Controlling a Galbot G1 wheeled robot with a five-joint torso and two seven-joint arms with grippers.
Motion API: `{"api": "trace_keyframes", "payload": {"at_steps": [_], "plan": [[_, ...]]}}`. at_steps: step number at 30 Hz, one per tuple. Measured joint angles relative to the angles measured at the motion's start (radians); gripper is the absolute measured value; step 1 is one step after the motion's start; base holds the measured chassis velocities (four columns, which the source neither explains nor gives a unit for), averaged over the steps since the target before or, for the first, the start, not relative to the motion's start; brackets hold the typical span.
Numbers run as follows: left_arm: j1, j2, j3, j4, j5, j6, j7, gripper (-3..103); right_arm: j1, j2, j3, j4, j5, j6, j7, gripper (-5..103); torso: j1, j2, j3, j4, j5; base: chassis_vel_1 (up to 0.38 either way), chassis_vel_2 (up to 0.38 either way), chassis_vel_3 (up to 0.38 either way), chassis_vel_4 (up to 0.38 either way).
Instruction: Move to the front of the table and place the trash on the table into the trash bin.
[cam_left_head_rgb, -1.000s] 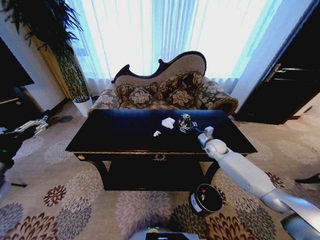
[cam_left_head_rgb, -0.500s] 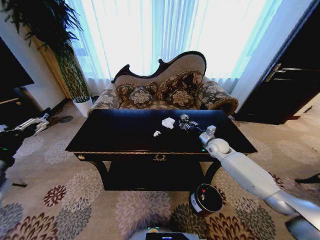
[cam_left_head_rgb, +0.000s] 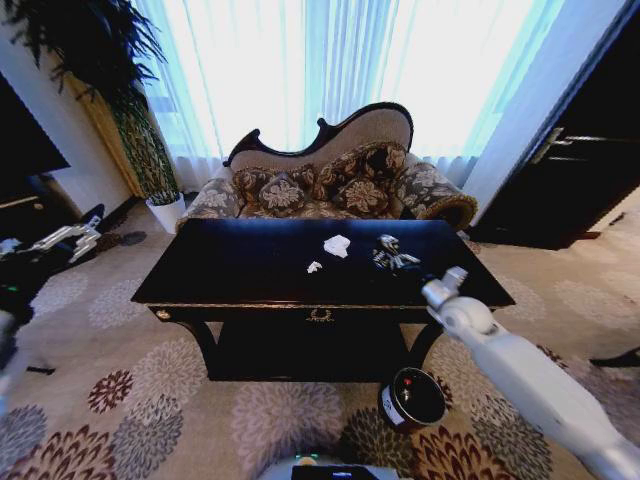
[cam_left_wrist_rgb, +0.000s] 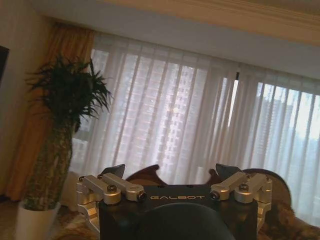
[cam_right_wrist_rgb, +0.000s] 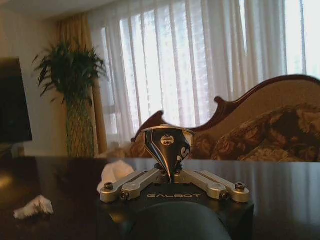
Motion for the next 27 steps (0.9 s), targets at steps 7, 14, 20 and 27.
{"api": "trace_keyframes", "payload": {"at_steps": [7,14,20,27], "plan": [[-0.088,0.017,0.123,0.0,0.022,0.008,-0.003,100,-0.268,0.024,0.234,0.109,0.019,0.017,-0.028,0,0.0,0.0,0.0,-0.0003,0.0002,0.0,0.0,0.0,0.0],[-0.107,-0.006,0.134,0.0,0.022,0.011,0.007,100,-0.415,0.085,0.368,0.218,0.017,0.019,-0.03,0,0.0,0.0,0.0,0.0008,-0.0001,0.0,0.0,0.0,0.0],[-0.148,-0.02,0.189,0.0,0.021,0.014,0.007,100,-0.549,0.145,0.513,0.31,0.016,0.021,-0.035,0,0.0,0.0,0.0,0.0001,-0.0001,0.0,0.0,0.0,0.0],[-0.211,-0.076,0.312,0.0,0.055,0.006,0.015,100,-0.706,0.249,0.648,0.424,0.014,0.044,-0.061,0,0.0,0.0,0.0,0.0002,-0.0004,0.0,0.0,0.0,0.0]]}}
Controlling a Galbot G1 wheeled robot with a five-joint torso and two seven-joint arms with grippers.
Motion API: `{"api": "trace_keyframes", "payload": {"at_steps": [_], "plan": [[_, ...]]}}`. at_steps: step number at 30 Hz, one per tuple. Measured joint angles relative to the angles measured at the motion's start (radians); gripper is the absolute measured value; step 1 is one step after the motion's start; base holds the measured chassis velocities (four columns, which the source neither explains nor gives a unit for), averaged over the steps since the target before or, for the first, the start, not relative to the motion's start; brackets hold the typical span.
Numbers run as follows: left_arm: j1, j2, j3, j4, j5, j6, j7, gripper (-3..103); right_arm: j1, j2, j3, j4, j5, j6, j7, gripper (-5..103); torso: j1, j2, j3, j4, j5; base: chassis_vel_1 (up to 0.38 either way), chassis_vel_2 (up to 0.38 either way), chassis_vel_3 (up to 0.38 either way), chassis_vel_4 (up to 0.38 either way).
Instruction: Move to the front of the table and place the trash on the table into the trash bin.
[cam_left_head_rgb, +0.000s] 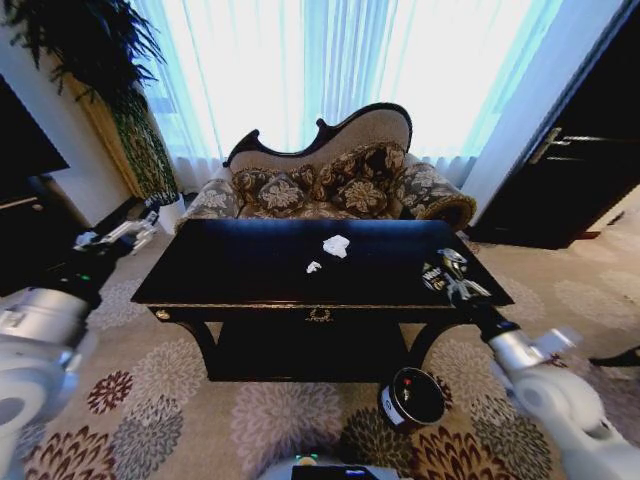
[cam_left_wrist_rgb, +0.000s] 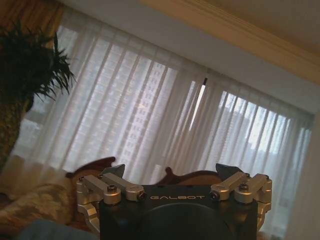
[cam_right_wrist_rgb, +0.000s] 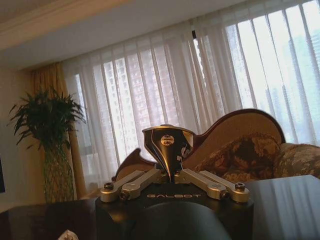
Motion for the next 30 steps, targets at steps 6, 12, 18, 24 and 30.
{"api": "trace_keyframes", "payload": {"at_steps": [6,12,18,24,30], "plan": [[-0.029,-0.049,0.077,0.0,0.042,0.0,0.002,100,-0.068,0.089,0.005,0.033,-0.038,0.035,-0.046,0,0.0,0.0,0.0,-0.0004,0.0003,0.0,0.0,0.0,0.0],[-0.038,-0.071,0.076,0.0,0.044,0.001,0.001,100,-0.096,0.169,-0.059,-0.042,-0.126,0.086,-0.082,0,0.0,0.0,0.0,0.0,0.0002,0.0,0.0,0.0,0.0],[-0.043,-0.078,0.088,0.0,0.047,0.002,0.001,100,-0.091,0.208,-0.113,-0.174,-0.209,0.13,-0.112,0,0.0,0.0,0.0,0.0,0.0006,0.0,0.0,0.0,0.0],[-0.054,-0.076,0.07,0.0,0.037,0.001,0.003,100,-0.079,0.25,-0.168,-0.298,-0.305,0.157,-0.176,0,0.0,0.0,0.0,0.0,0.0002,0.0,0.0,0.0,0.0],[-0.05,-0.076,0.051,0.0,0.021,-0.002,0.003,100,-0.042,0.288,-0.234,-0.406,-0.417,0.174,-0.169,0,0.0,0.0,0.0,0.0001,0.0004,0.0,0.0,0.0,0.0]]}}
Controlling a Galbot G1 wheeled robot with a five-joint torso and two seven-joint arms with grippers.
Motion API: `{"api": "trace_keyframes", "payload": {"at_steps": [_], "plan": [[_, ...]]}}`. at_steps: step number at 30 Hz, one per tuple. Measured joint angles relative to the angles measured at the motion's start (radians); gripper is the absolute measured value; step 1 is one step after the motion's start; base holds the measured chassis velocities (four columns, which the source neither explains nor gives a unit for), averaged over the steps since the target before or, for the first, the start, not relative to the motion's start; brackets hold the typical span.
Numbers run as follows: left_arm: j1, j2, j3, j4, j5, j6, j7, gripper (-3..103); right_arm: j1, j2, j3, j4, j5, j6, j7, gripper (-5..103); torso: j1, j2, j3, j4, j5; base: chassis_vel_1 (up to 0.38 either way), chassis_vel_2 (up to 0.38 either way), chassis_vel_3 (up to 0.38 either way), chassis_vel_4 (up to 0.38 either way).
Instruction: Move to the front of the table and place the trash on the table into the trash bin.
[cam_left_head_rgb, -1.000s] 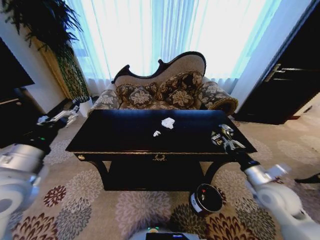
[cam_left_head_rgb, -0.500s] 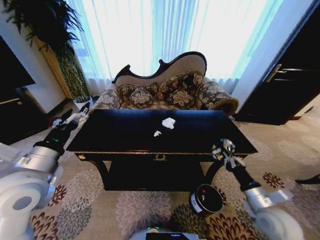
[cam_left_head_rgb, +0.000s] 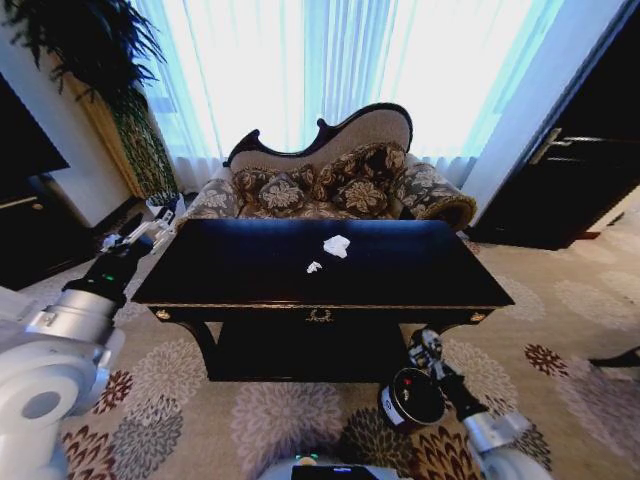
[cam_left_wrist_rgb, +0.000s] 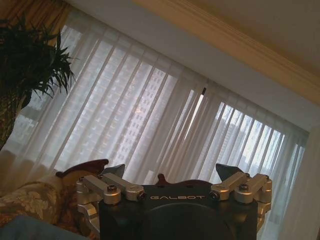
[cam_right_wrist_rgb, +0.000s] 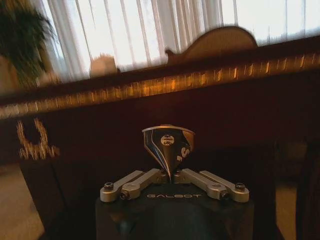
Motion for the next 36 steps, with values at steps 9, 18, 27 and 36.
{"api": "trace_keyframes", "payload": {"at_steps": [9,18,27,36], "plan": [[-0.001,0.005,0.046,0.002,0.028,-0.007,0.004,100,0.114,-0.002,-0.094,-0.249,-0.144,-0.09,0.173,0,0.0,0.0,0.0,0.0,0.0,0.0,0.0,0.0,0.0],[0.008,0.023,0.058,0.0,0.042,-0.003,0.0,100,0.197,-0.026,-0.123,-0.416,-0.137,-0.089,0.202,0,0.0,0.0,0.0,-0.0002,-0.0001,0.0,0.0,0.0,0.0],[0.023,0.052,-0.008,0.0,0.01,0.004,-0.003,100,0.274,-0.055,-0.147,-0.558,-0.117,-0.092,0.203,0,0.0,0.0,0.0,-0.0001,0.0,0.0,0.0,0.0,0.0],[0.023,0.07,-0.044,0.007,-0.012,0.004,-0.004,100,0.347,-0.092,-0.155,-0.717,-0.113,-0.1,0.201,0,0.0,0.0,0.0,0.0001,0.0002,0.0,0.0,0.0,0.0]]}}
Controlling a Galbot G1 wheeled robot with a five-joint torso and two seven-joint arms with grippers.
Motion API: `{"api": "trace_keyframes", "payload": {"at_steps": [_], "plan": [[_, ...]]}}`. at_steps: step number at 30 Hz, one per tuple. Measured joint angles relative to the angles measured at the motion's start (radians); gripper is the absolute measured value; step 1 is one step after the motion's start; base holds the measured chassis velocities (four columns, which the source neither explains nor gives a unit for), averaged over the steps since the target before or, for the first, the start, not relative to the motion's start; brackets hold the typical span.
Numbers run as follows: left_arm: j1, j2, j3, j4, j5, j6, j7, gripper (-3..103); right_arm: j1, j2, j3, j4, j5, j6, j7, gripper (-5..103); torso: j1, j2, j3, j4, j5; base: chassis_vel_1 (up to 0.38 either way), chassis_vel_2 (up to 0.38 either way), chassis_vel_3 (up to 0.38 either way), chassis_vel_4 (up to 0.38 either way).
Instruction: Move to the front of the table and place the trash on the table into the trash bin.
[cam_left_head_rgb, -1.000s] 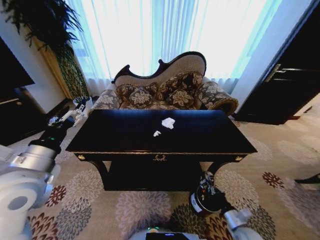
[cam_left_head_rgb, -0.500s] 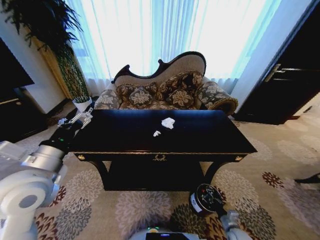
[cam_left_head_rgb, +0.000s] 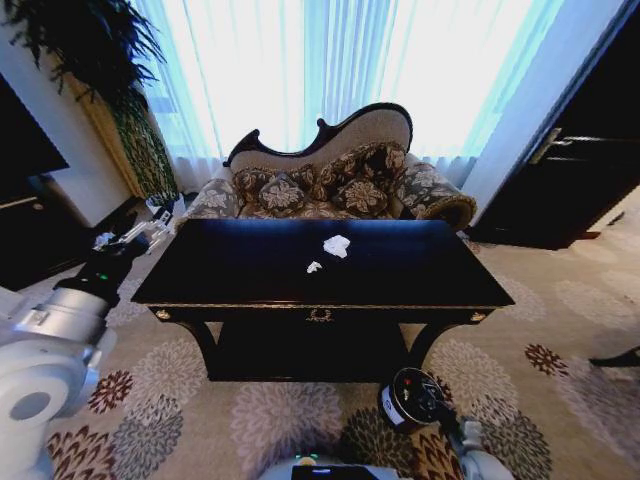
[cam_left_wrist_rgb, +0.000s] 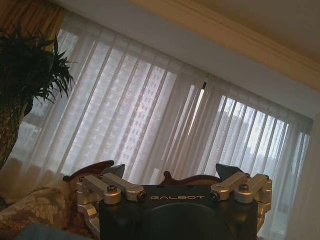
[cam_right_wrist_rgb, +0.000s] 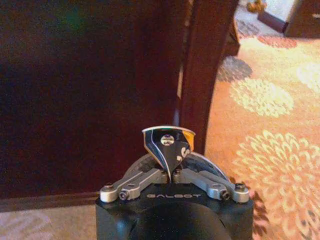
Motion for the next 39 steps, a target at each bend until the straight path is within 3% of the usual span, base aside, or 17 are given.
{"api": "trace_keyframes", "payload": {"at_steps": [9,23,32,39], "plan": [[-0.003,0.024,0.015,0.025,0.013,-0.001,-0.006,100,0.091,-0.012,-0.029,-0.132,-0.006,-0.004,-0.004,0,0.0,0.0,0.0,-0.0002,-0.0003,0.0,0.0,0.0,0.0],[0.024,0.072,-0.06,0.049,-0.029,0.007,-0.022,100,0.291,-0.024,-0.058,-0.366,-0.076,0.001,-0.026,0,0.0,0.0,0.0,-0.0003,-0.0004,0.0,0.0,0.0,0.0],[0.036,0.116,-0.114,0.056,-0.055,0.009,-0.024,100,0.393,-0.002,-0.055,-0.485,-0.176,-0.008,-0.018,0,0.0,0.0,0.0,0.0,-0.0003,0.0,0.0,0.0,0.0],[0.028,0.125,-0.115,0.064,-0.055,0.01,-0.025,100,0.4,0.024,-0.046,-0.507,-0.201,-0.031,-0.014,0,0.0,0.0,0.0,-0.0002,-0.0005,0.0,0.0,0.0,0.0]]}}
